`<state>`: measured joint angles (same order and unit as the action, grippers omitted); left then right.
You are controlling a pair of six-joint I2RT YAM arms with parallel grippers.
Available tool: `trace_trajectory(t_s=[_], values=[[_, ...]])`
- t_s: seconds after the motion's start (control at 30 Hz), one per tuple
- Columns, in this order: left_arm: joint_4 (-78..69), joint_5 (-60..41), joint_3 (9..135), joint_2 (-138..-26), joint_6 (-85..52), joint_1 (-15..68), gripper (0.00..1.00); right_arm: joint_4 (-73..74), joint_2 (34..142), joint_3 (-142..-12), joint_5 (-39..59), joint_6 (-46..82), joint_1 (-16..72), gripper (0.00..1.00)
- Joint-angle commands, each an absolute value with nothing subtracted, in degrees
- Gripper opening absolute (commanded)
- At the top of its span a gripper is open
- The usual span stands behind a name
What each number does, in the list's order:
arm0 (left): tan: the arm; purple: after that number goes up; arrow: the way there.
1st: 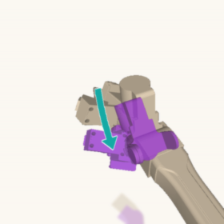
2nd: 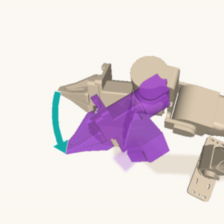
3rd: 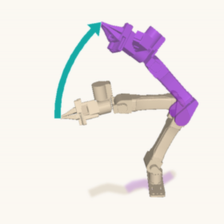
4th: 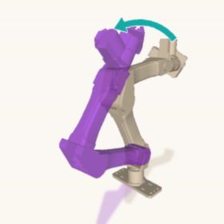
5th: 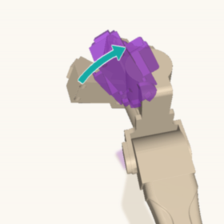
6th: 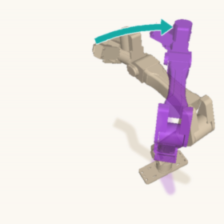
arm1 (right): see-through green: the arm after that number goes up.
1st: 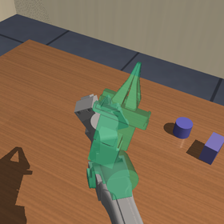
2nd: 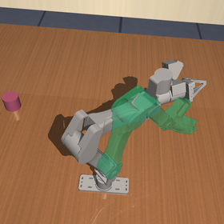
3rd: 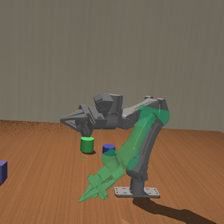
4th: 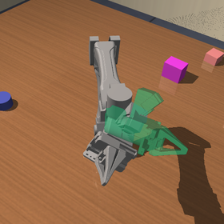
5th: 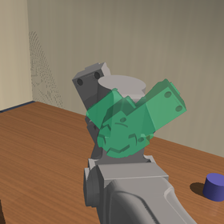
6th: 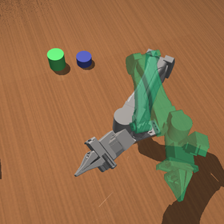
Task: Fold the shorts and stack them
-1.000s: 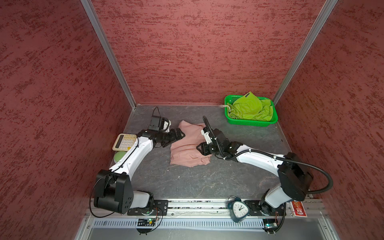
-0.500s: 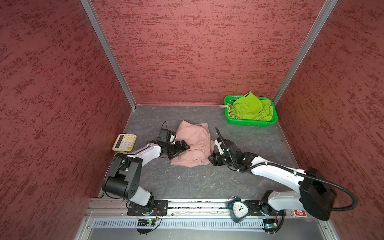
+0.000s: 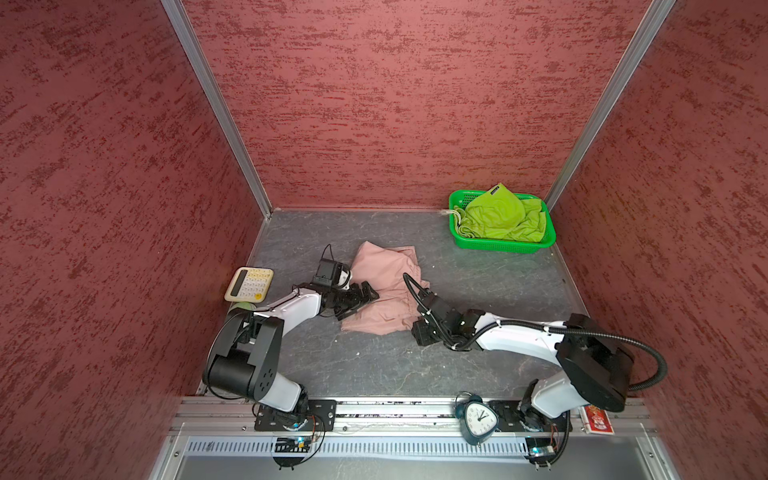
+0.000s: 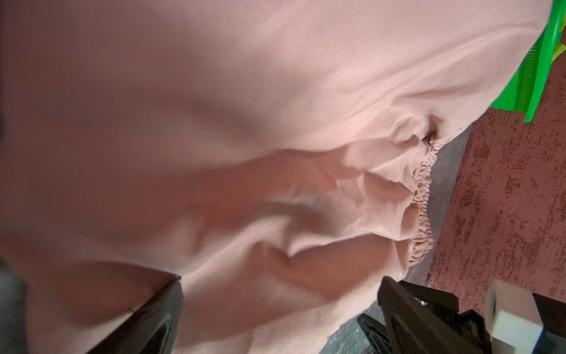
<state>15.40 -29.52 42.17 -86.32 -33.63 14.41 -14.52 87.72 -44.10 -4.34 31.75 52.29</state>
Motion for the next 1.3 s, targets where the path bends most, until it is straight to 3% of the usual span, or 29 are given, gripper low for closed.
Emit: trace_trajectory(t_s=[0.0, 0.33, 0.4, 0.5, 0.53, 0.8, 0.87, 0.93, 1.03, 1.13, 1.27], values=[[16.2, -28.8, 41.5, -85.0, -32.5, 14.2, 0.99, -13.2, 87.1, -46.4, -8.6, 31.5, 52.5, 0.57], [16.6, -28.7, 41.4, -85.3, -31.8, 13.7, 0.99, -10.3, 91.2, -46.6, -4.7, 33.0, 52.5, 0.36], [16.6, -28.6, 41.4, -85.4, -31.7, 13.7, 0.99, -10.1, 90.8, -46.3, -4.9, 33.4, 52.5, 0.26], [16.7, -28.6, 41.3, -85.5, -31.5, 13.3, 0.99, -10.7, 89.8, -45.3, -5.6, 34.8, 52.5, 0.01], [16.7, -28.5, 41.3, -85.6, -31.4, 13.1, 0.99, -11.3, 89.1, -44.8, -6.2, 35.8, 52.5, 0.0], [16.6, -28.1, 41.0, -87.2, -30.8, 12.3, 0.99, -12.6, 84.4, -37.2, -5.6, 43.8, 52.5, 0.0], [16.3, -28.2, 41.0, -87.7, -30.8, 12.3, 0.99, -13.9, 84.3, -36.6, -5.9, 44.5, 52.5, 0.16], [15.9, -28.5, 41.0, -88.2, -30.8, 12.3, 0.99, -15.4, 83.8, -37.1, -6.7, 44.1, 52.5, 0.43], [15.5, -29.8, 41.4, -88.2, -30.8, 12.4, 0.99, -18.3, 81.3, -39.8, -9.2, 41.4, 52.4, 0.57], [16.3, -31.0, 42.7, -86.7, -30.8, 12.7, 0.99, -21.2, 79.1, -43.9, -11.2, 38.7, 52.2, 0.58], [20.4, -30.8, 46.3, -82.5, -29.7, 13.6, 0.99, -23.8, 78.0, -49.4, -13.2, 35.0, 51.8, 0.49]])
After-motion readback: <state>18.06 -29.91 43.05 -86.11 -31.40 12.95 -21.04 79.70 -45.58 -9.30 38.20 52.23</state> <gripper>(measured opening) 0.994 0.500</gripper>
